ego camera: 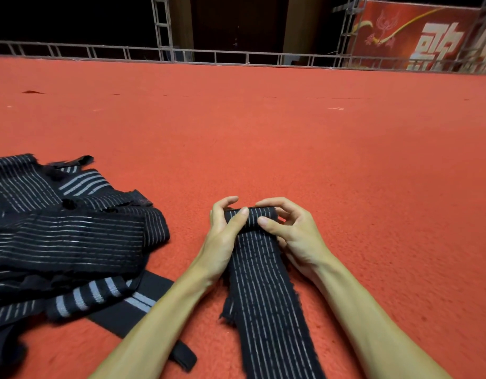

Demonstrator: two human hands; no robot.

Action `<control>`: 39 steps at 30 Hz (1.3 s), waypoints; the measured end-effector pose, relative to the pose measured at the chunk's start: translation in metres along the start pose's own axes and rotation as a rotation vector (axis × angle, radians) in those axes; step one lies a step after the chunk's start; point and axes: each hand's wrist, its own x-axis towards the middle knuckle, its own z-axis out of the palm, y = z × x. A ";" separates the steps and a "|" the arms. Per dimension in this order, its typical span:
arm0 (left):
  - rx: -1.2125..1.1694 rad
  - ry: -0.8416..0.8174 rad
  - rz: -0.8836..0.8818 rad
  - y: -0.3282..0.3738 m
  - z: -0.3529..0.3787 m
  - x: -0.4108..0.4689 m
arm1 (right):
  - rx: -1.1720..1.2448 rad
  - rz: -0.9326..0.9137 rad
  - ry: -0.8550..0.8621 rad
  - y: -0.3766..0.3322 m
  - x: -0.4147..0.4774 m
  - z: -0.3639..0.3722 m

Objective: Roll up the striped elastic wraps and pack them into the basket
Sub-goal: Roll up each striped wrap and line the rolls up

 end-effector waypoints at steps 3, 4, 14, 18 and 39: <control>-0.043 0.023 -0.026 -0.001 0.002 0.001 | 0.029 -0.046 0.021 0.000 0.000 0.000; -0.042 0.038 -0.024 0.000 0.003 0.000 | 0.034 -0.059 0.020 0.000 0.000 0.000; -0.020 0.071 -0.021 0.002 -0.001 0.002 | -0.005 -0.041 0.023 0.004 0.001 0.000; -0.061 0.019 0.061 -0.001 -0.009 0.003 | 0.002 0.009 0.025 0.002 0.000 0.003; -0.078 -0.181 -0.186 0.005 0.000 -0.003 | 0.443 0.051 0.351 -0.011 0.006 -0.017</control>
